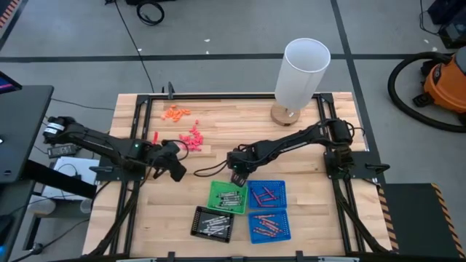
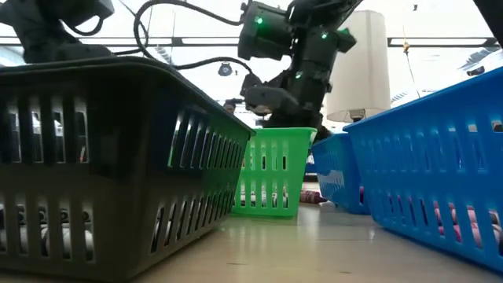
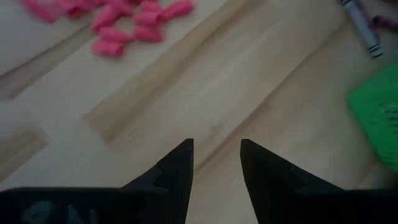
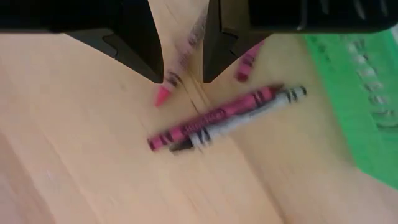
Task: Sort crayons
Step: Put the pink crayon into the bottom blue bin
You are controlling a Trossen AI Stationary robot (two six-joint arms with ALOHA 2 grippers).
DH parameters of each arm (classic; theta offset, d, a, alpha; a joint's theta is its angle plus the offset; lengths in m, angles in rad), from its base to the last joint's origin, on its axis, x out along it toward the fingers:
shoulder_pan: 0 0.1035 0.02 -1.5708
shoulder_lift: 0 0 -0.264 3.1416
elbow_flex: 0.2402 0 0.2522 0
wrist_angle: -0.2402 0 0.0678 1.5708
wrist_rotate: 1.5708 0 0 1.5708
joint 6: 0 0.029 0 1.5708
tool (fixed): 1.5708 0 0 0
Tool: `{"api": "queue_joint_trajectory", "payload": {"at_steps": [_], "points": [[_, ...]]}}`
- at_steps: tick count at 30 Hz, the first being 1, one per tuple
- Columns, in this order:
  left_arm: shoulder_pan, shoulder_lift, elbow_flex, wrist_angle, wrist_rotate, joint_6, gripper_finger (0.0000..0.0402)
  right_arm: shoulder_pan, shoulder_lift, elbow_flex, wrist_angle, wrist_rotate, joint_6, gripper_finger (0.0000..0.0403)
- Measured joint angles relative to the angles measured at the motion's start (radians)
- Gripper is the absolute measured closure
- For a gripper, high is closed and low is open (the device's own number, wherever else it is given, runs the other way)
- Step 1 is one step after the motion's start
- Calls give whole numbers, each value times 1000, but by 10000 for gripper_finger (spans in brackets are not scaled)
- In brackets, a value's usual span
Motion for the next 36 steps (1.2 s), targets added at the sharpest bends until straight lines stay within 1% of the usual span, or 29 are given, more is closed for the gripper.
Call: {"api": "queue_joint_trajectory", "payload": {"at_steps": [5,8,13,16,21,23,28,31,36], "points": [[-2,-39,-1,-78,-13,-28,259,-3,37,-3,10,-18,7,283],[-2,-53,0,-84,-13,-30,259,-3,39,-4,13,-28,13,283],[-2,-64,-1,-93,-13,-38,259,-7,36,-18,21,-5,26,292],[-2,-65,0,-78,-13,-38,259,-15,37,-18,23,-14,26,315],[-3,-79,-1,-47,-14,-27,259,-26,37,-19,23,-25,17,372],[-2,-82,0,-37,-14,-23,259,-30,37,-19,33,-42,2,388],[-2,-108,0,-61,-13,-1,259,-42,24,-20,26,-59,-16,381],[-2,-123,0,-63,-13,4,259,-50,-9,-23,-5,-65,-26,377],[-2,-139,0,-71,-36,10,259,-56,-76,-21,14,-67,-72,380]]}}
